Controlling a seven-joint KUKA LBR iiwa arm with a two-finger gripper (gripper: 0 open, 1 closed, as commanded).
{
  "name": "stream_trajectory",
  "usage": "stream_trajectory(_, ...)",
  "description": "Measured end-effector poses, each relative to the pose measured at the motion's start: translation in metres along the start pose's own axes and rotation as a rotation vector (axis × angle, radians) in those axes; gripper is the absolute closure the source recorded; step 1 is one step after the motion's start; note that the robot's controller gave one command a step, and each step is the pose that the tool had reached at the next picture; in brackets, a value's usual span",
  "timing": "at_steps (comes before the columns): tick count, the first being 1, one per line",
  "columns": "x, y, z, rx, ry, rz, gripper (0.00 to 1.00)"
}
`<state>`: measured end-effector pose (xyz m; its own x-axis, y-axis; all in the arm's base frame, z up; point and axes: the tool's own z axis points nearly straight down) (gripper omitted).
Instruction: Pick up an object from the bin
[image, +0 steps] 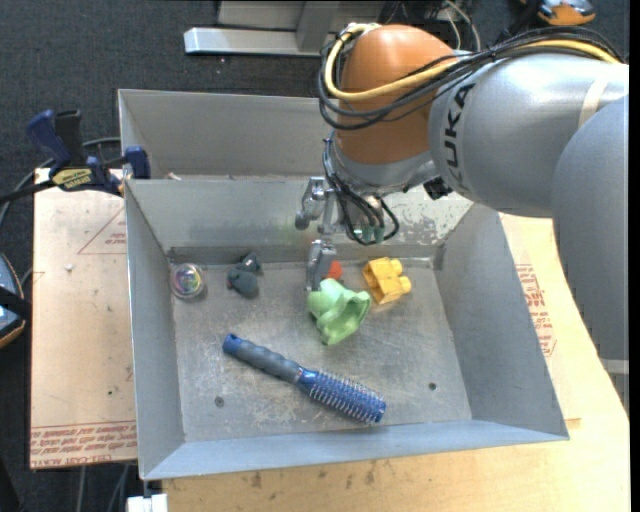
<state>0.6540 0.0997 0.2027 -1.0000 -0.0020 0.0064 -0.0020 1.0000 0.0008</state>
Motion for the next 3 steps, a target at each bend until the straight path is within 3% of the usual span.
stream_trajectory(1,0.001,-0.04,0.129,-0.005,-0.009,0.193,0.0)
stream_trajectory(2,0.042,-0.12,0.127,-0.002,-0.022,0.01,0.0)
stream_trajectory(3,0.042,-0.12,0.126,-0.002,-0.019,0.008,1.0)
